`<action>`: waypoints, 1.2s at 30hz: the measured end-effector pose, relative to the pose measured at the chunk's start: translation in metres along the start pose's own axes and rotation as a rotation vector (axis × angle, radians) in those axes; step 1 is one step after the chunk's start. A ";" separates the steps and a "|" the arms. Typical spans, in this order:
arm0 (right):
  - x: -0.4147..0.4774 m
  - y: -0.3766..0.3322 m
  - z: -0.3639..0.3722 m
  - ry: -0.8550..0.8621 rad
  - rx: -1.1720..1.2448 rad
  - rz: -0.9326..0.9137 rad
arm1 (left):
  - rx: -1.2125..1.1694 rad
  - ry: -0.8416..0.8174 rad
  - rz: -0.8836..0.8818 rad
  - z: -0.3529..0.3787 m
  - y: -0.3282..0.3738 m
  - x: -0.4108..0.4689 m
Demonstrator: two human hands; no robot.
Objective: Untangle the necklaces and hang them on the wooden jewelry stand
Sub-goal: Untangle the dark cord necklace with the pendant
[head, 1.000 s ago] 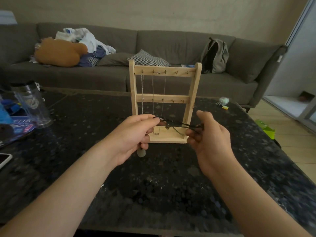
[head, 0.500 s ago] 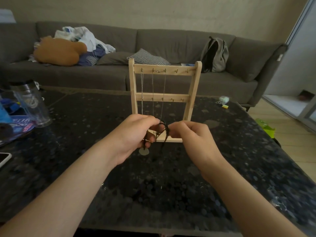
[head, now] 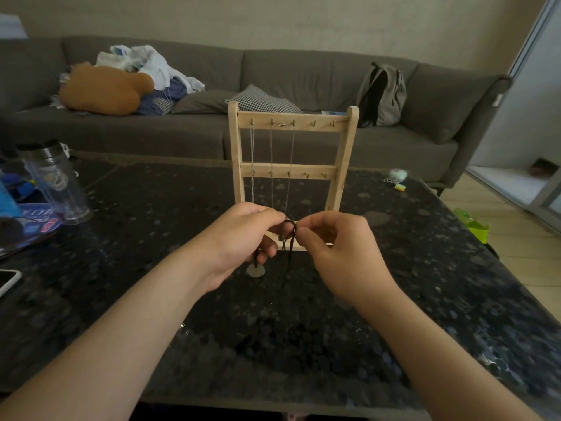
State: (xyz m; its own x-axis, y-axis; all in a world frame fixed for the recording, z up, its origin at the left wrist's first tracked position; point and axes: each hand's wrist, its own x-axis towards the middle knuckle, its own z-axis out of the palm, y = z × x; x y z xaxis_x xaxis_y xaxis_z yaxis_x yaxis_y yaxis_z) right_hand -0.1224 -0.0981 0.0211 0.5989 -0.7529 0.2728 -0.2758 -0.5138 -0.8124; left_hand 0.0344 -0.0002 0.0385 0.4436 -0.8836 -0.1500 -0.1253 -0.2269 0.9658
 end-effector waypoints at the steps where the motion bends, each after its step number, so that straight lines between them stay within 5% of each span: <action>1: 0.000 -0.001 0.000 -0.006 -0.001 -0.002 | 0.008 -0.003 -0.003 0.000 0.000 0.000; 8: 0.000 -0.002 0.001 0.078 -0.046 0.060 | 0.063 0.000 -0.054 -0.002 0.002 0.000; 16: 0.008 -0.011 -0.001 0.057 0.610 0.565 | 0.256 0.025 -0.009 0.000 0.003 -0.002; 25: 0.003 -0.014 -0.010 -0.259 0.558 0.427 | 0.206 0.007 0.014 0.002 0.004 -0.002; 30: 0.007 -0.009 -0.009 0.034 0.563 0.346 | 0.201 0.057 0.005 -0.001 0.002 0.000; 36: 0.013 -0.005 -0.012 0.254 0.997 0.441 | 0.109 0.099 -0.071 -0.002 -0.002 0.003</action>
State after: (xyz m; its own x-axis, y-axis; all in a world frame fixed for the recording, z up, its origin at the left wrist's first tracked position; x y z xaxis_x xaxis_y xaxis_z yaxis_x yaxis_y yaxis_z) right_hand -0.1227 -0.1099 0.0355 0.3951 -0.9084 -0.1366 0.3677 0.2927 -0.8827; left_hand 0.0378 -0.0014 0.0370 0.5391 -0.8204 -0.1903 -0.1838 -0.3352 0.9241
